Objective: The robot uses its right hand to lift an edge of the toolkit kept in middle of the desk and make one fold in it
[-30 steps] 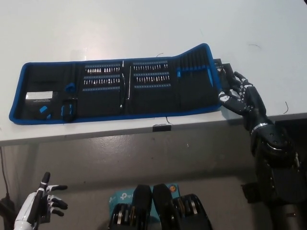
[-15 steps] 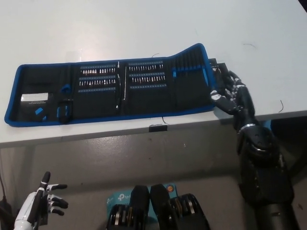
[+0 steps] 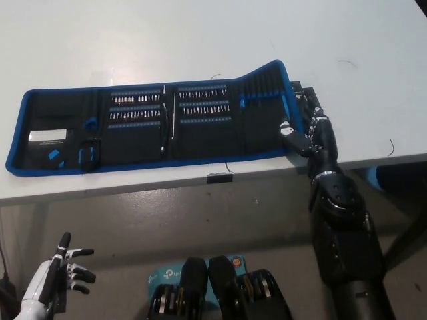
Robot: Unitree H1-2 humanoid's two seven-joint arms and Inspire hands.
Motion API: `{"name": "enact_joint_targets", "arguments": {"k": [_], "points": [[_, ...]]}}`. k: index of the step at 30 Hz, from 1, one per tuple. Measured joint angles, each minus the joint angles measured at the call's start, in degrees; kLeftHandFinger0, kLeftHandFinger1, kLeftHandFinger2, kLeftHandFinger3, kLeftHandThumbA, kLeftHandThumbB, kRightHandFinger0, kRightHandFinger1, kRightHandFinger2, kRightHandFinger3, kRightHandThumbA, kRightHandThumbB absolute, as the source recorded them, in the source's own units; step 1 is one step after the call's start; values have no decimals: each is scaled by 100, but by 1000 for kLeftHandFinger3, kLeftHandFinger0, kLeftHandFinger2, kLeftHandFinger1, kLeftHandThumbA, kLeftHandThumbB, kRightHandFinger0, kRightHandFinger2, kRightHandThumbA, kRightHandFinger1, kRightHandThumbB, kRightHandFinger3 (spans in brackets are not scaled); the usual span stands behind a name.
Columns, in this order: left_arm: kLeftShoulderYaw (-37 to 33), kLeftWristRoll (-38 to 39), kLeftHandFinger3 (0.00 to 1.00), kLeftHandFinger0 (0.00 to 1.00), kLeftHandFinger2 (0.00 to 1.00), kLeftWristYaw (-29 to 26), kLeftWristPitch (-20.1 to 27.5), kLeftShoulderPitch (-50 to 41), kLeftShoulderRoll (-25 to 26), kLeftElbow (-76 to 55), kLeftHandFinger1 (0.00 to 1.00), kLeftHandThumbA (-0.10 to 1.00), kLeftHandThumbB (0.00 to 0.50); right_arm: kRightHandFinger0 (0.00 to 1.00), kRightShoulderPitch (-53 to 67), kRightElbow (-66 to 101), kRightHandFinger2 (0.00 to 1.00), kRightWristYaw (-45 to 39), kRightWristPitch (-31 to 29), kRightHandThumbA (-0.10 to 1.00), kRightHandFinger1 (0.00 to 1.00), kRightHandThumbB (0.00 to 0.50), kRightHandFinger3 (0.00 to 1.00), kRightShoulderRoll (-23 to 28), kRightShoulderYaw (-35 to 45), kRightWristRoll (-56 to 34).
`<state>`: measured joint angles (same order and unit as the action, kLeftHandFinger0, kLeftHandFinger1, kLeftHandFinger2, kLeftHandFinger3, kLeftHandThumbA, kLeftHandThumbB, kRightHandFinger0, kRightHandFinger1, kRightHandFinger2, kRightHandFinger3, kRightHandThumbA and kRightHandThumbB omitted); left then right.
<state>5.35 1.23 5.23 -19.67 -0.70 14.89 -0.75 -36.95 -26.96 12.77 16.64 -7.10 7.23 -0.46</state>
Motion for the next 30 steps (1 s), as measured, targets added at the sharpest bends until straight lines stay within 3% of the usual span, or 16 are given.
{"name": "enact_joint_targets", "arguments": {"k": [6,12,14,15,18,19,20,21,22,23,24,25,27,28,29,30], "points": [[-12,-5,599,414,334,0,0,4,1,0,438,1000,500,1000,18,7,1000,131,-53,501,1000,150,1000,-179,89,-13],[-15,-3,625,363,327,1,4,-14,1,-31,413,1000,483,1000,79,45,1000,234,-163,498,1000,174,1000,-323,194,-36],[-24,-3,604,407,330,1,3,-17,-1,-56,422,1000,488,1000,112,61,1000,243,-197,509,1000,176,1000,-357,192,-35],[-28,-3,601,428,344,1,3,-13,-2,-58,433,1000,500,1000,123,61,1000,245,-219,452,1000,164,1000,-367,192,-35],[-42,-3,596,442,350,2,2,1,-1,-57,439,1000,495,781,136,55,1000,263,-269,351,1000,139,1000,-390,193,-35],[-45,-3,593,429,340,2,-1,9,-1,-57,433,1000,486,617,137,47,1000,275,-284,279,914,131,1000,-397,200,-36],[-51,-3,599,430,338,3,-3,30,0,-57,432,1000,471,532,137,11,807,298,-329,220,707,117,1000,-423,223,-38],[-55,-4,606,425,321,4,-2,50,2,-56,426,1000,469,233,137,-15,445,316,-362,161,343,113,1000,-434,234,-38],[-64,-4,606,424,320,7,-3,81,7,-53,426,1000,470,181,137,-54,382,334,-416,160,283,112,1000,-439,232,-33],[-74,-4,610,420,322,13,-2,125,15,-52,425,1000,486,50,137,-82,267,341,-463,146,154,114,1000,-439,232,-32],[-81,-5,619,407,333,19,-2,155,21,-51,420,1000,490,0,139,-105,184,343,-493,132,28,127,1000,-435,207,-22],[-88,-5,620,391,334,23,-2,184,29,-49,408,1000,494,0,144,-129,116,343,-517,67,1,156,1000,-410,134,14],[-115,-9,621,366,338,37,-1,246,57,-45,405,1000,499,0,159,-223,27,342,-622,-84,0,140,1000,-323,-42,110],[-125,-11,623,365,339,44,-2,260,67,-45,405,1000,500,0,161,-260,15,342,-667,-99,0,134,1000,-298,-96,138],[-145,-14,620,371,346,60,-2,282,82,-46,412,1000,500,0,164,-319,84,343,-744,-100,0,81,808,-275,-153,178],[-158,-18,621,373,347,73,-1,291,89,-46,413,1000,500,0,167,-354,101,342,-797,-100,0,76,724,-259,-186,191]]}}
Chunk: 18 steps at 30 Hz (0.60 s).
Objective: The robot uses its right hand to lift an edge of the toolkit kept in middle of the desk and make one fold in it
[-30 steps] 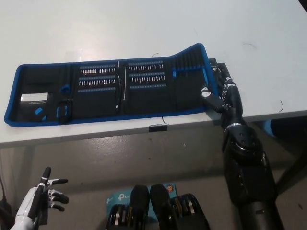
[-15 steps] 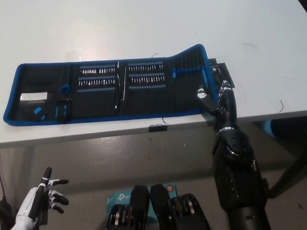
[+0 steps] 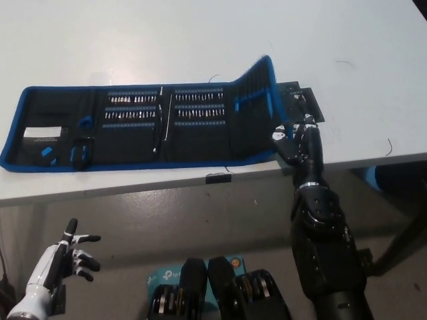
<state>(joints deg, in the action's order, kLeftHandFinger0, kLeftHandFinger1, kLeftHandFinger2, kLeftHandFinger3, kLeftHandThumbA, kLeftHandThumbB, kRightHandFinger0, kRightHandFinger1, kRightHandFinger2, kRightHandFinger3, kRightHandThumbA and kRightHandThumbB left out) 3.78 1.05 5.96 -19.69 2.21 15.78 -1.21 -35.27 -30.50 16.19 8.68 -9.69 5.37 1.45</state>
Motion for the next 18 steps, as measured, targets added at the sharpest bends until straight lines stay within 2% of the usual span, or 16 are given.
{"name": "enact_joint_targets", "arguments": {"k": [1,2,3,4,8,9,13,14,18], "points": [[-22,-4,615,384,342,14,0,7,14,0,410,1000,500,0,7,-40,5,0,-69,-100,0,47,555,20,-31,11],[-38,-7,622,386,349,26,1,8,25,3,408,1000,500,0,12,-71,0,-1,-120,-100,0,29,428,40,-68,29],[-50,-10,622,388,347,38,3,9,34,9,411,1000,500,0,16,-109,0,-2,-176,-100,0,32,321,71,-117,54],[-61,-12,611,399,339,46,4,10,44,14,423,1000,500,0,18,-151,0,-2,-234,-100,0,57,305,104,-157,77],[-85,-16,621,424,360,95,3,24,88,26,445,1000,500,0,17,-314,0,60,-447,-100,0,59,316,160,-273,224],[-87,-17,610,433,368,111,2,30,95,26,452,1000,500,0,17,-340,32,94,-482,-100,0,91,327,161,-293,256],[-95,-28,605,440,381,142,1,55,112,27,455,1000,500,0,15,-375,0,237,-516,-100,0,121,313,205,-328,403],[-100,-31,609,449,375,145,2,66,115,30,460,1000,500,0,15,-374,0,261,-521,-100,0,148,289,211,-342,441],[-112,-46,605,431,359,168,1,87,120,42,448,1000,500,0,5,-342,0,353,-477,-100,0,149,262,285,-517,654]]}}
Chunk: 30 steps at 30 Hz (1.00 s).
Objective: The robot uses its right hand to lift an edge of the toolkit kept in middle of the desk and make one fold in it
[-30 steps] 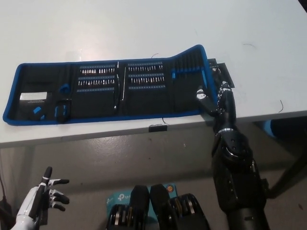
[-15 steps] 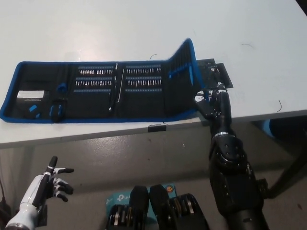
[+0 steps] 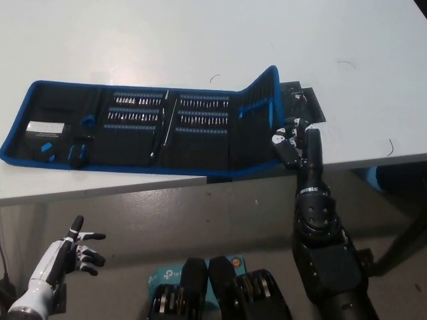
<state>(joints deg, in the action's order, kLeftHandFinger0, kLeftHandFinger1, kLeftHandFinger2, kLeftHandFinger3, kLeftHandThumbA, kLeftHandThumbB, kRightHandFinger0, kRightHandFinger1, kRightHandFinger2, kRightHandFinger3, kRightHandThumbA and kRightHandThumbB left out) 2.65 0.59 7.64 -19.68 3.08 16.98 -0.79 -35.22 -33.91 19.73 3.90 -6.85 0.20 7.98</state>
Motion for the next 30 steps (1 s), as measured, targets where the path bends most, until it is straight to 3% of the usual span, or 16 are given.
{"name": "enact_joint_targets", "arguments": {"k": [2,3,5,6,7,11,14,15,17,18,19,25,26,27,28,30], "points": [[-4,-2,594,419,357,26,0,1,5,6,441,1000,500,0,-42,57,0,-1,189,-100,0,171,241,101,-204,137],[-6,-3,603,429,359,39,0,2,8,7,444,1000,496,0,-78,69,40,-5,277,-100,18,221,219,144,-294,202],[-6,-3,600,424,351,73,0,8,14,18,431,1000,500,0,-243,65,54,-37,540,-100,35,222,202,269,-614,386],[-6,-4,605,421,356,79,0,9,14,24,432,1000,500,0,-356,60,40,-80,671,-100,21,216,217,336,-834,507],[-7,-4,611,402,350,82,0,10,14,28,421,1000,500,0,-488,64,72,-142,805,-100,56,245,308,390,-1045,630],[-21,-9,581,413,342,107,2,25,25,39,428,1000,500,0,-1069,40,19,-452,1275,-100,0,244,312,477,-1976,1101],[-24,-9,586,418,344,134,2,50,34,39,435,1000,500,0,-1360,0,32,-680,1529,-100,0,292,340,462,-2564,1407],[-27,-9,588,419,345,147,2,53,37,38,435,1000,500,0,-1432,-11,7,-754,1611,-100,0,266,198,463,-2774,1516],[-32,-13,576,398,333,165,4,53,42,38,417,1000,500,0,-1546,-37,0,-902,1756,-100,0,257,292,458,-3150,1728],[-42,-20,573,396,332,171,4,55,47,38,415,1000,500,0,-1585,-46,0,-950,1801,-100,0,264,399,454,-3293,1825],[-49,-25,566,398,321,177,4,59,47,38,410,1000,500,0,-1606,-47,20,-997,1840,-100,0,252,417,445,-3395,1896],[-131,-42,580,382,311,215,5,165,50,43,396,1000,482,0,-1651,-155,89,-1245,1989,-100,13,273,434,407,-3994,2339],[-140,-41,582,380,300,217,5,184,50,46,396,1000,464,0,-1650,-161,47,-1273,1993,-100,1,304,414,411,-4062,2385],[-146,-40,583,380,296,221,5,224,51,47,396,1000,464,0,-1648,-173,51,-1323,1998,-100,0,303,412,422,-4194,2481],[-145,-39,601,383,318,223,4,243,51,47,404,1000,446,0,-1646,-184,108,-1341,1995,-100,50,272,419,426,-4251,2531],[-146,-38,614,390,351,241,2,298,60,49,412,1000,456,0,-1615,-227,134,-1401,1988,-100,61,228,448,452,-4392,2660]]}}
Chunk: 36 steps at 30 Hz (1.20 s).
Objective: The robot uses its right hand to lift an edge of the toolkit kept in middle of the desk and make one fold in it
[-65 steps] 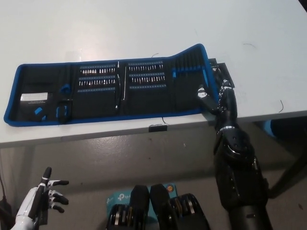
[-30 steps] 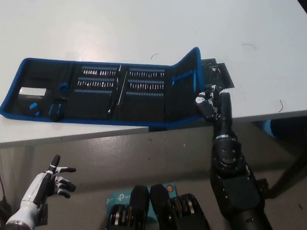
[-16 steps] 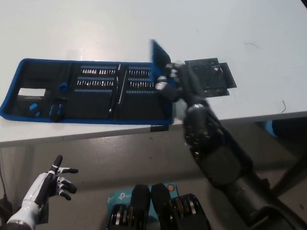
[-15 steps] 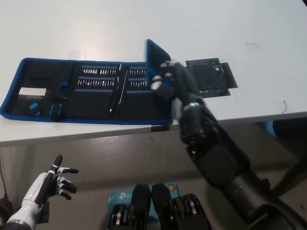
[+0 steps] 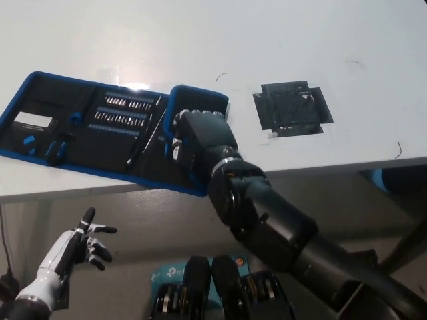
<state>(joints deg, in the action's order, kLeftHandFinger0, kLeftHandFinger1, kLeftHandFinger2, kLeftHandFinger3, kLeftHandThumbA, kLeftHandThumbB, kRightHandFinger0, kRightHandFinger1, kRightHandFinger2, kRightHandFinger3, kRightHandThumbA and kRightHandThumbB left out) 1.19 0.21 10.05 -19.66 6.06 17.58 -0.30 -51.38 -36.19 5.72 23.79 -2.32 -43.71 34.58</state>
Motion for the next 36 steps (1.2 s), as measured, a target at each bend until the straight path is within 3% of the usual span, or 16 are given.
{"name": "enact_joint_targets", "arguments": {"k": [2,4,5,6,7,8,12,16,20,23,24,25,26,27,31,36], "points": [[0,0,619,390,367,16,-3,25,16,0,411,1000,471,0,52,-68,154,-28,-28,-100,72,210,503,32,-104,106],[1,0,616,372,367,25,-3,30,27,0,395,1000,487,0,118,-125,162,-36,-71,-95,68,238,607,62,-176,200],[1,0,616,375,373,27,-3,29,29,0,398,1000,497,0,144,-117,163,-38,-85,15,52,258,894,76,-195,235],[2,2,616,379,382,29,-5,29,29,0,399,1000,470,517,177,-94,776,-46,-97,364,680,219,1000,91,-218,286],[1,2,621,382,397,31,-7,29,30,-1,399,1000,465,895,191,-81,1000,-92,-96,420,1000,242,1000,96,-243,315],[0,2,619,389,400,32,-7,29,29,-1,406,1000,458,1000,192,-69,1000,-136,-92,458,1000,240,1000,104,-265,346],[-4,2,619,374,410,34,-7,20,29,-2,400,1000,475,1000,201,-46,1000,-294,-73,469,1000,221,1000,122,-287,447],[-4,3,615,365,397,37,-3,2,29,-1,393,1000,488,1000,278,28,1000,-347,-73,335,1000,256,1000,118,-177,513],[-3,2,614,366,388,36,-3,-7,29,-1,385,1000,486,1000,437,240,1000,-375,-72,321,1000,297,1000,103,97,512],[-4,2,606,368,396,36,-3,-14,29,-2,389,1000,497,1000,506,301,1000,-395,-60,432,1000,321,1000,56,302,498],[-4,2,600,365,396,35,-3,-22,29,-1,388,1000,500,1000,544,329,1000,-414,-49,573,1000,389,1000,30,422,471],[-3,2,597,364,396,35,-3,-33,28,-2,388,1000,500,1000,568,356,1000,-441,-44,575,1000,390,1000,14,496,455],[-3,2,589,356,389,34,-3,-46,27,-3,383,1000,500,1000,583,376,1000,-461,-43,703,1000,485,1000,7,540,444],[-3,3,590,366,394,34,-4,-66,27,-2,392,1000,500,1000,599,421,1000,-516,-39,765,1000,500,1000,-2,631,426],[-2,4,617,367,395,34,-4,-125,25,-1,385,1000,488,1000,629,616,1000,-847,15,1000,1000,500,1000,-5,917,375],[0,6,604,368,403,34,3,-159,25,21,387,1000,500,1000,682,1038,1000,-1406,98,955,1000,500,1000,0,1314,307]]}}
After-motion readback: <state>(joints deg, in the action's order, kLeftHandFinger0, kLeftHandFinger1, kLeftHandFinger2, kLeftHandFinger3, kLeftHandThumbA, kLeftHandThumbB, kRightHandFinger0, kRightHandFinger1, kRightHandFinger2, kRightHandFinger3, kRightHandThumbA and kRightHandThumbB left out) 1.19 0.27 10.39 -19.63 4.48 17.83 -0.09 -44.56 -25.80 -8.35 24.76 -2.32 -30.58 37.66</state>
